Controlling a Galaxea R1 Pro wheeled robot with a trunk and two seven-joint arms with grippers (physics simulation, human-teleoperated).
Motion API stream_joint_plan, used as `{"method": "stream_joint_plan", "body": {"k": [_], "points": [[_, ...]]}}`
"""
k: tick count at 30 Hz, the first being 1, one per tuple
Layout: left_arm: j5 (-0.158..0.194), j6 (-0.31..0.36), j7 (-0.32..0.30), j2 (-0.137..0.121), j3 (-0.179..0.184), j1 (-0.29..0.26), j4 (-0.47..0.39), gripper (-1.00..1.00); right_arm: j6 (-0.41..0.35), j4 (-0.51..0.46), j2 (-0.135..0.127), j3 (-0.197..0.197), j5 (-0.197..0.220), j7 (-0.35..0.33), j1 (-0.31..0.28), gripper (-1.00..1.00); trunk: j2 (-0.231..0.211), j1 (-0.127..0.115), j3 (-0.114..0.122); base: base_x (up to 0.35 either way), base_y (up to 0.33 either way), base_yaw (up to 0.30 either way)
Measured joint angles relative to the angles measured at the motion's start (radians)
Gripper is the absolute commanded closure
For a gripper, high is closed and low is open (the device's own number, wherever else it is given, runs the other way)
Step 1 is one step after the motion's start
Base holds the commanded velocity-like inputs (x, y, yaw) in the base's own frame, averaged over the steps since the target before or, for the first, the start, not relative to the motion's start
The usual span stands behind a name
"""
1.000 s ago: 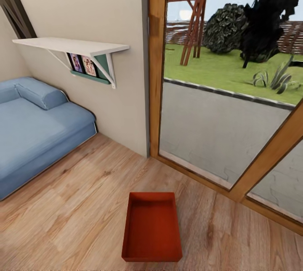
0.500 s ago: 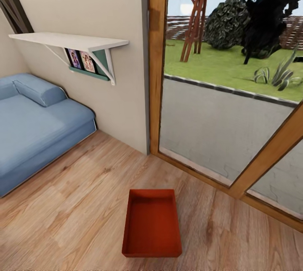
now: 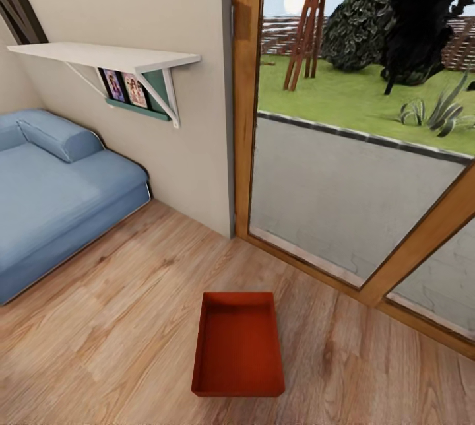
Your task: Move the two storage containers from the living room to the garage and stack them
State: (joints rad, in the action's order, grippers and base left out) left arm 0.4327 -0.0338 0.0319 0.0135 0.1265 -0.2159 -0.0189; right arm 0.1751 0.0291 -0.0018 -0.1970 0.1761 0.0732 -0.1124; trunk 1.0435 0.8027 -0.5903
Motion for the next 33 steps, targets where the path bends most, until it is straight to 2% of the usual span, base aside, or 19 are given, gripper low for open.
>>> {"method": "stream_joint_plan", "body": {"k": [33], "points": [[0.000, 0.000, 0.000, 0.000, 0.000, 0.000, 0.000, -1.00, 0.000, 0.000, 0.000, 0.000, 0.000, 0.000, 0.000, -1.00, 0.000, 0.000, -0.054, 0.000, 0.000, 0.000]]}}
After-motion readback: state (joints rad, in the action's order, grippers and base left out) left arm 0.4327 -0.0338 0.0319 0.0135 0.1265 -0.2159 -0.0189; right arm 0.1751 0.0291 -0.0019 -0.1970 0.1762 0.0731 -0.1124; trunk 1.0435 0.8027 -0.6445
